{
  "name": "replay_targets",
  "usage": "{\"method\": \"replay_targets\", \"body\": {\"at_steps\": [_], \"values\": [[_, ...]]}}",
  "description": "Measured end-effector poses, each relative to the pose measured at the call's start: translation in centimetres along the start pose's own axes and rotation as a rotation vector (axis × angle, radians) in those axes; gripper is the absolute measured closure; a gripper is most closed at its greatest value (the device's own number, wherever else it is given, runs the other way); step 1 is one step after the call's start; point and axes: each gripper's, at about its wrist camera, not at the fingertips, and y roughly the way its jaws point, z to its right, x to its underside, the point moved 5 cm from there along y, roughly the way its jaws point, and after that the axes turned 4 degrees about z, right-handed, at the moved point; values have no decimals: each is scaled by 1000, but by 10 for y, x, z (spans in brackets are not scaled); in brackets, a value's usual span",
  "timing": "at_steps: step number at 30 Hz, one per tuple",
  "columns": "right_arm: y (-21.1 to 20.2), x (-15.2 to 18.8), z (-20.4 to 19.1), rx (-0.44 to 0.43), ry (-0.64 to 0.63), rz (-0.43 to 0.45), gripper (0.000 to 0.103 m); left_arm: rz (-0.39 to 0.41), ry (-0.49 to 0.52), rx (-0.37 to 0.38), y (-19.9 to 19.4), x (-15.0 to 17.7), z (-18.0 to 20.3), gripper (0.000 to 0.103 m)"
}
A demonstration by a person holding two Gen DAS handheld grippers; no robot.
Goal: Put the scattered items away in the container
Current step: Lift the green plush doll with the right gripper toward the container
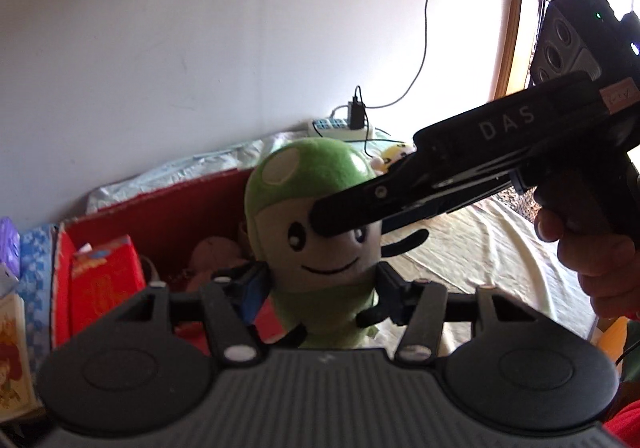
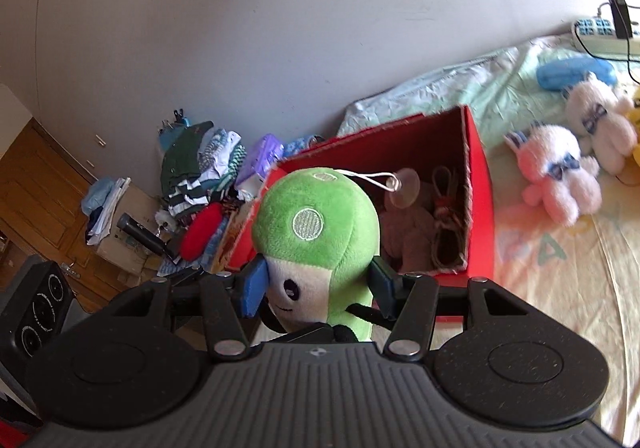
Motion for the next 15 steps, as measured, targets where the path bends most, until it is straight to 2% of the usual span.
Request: {"method": "replay_targets", "body": {"at_steps": [5, 8, 11, 15], "values": [[13, -34, -23, -37, -72, 65, 46, 73, 55, -66, -5, -33, -29, 47], [25, -52, -32, -44, -114, 92, 46, 90, 53, -94, 2, -48, -46, 46], [46, -58, -30, -27, -120, 82, 46, 58, 12, -101, 18, -49, -65, 46], [81, -47, -8, -7, -51, 11, 46, -34, -43, -100, 49, -28, -84, 46]]}}
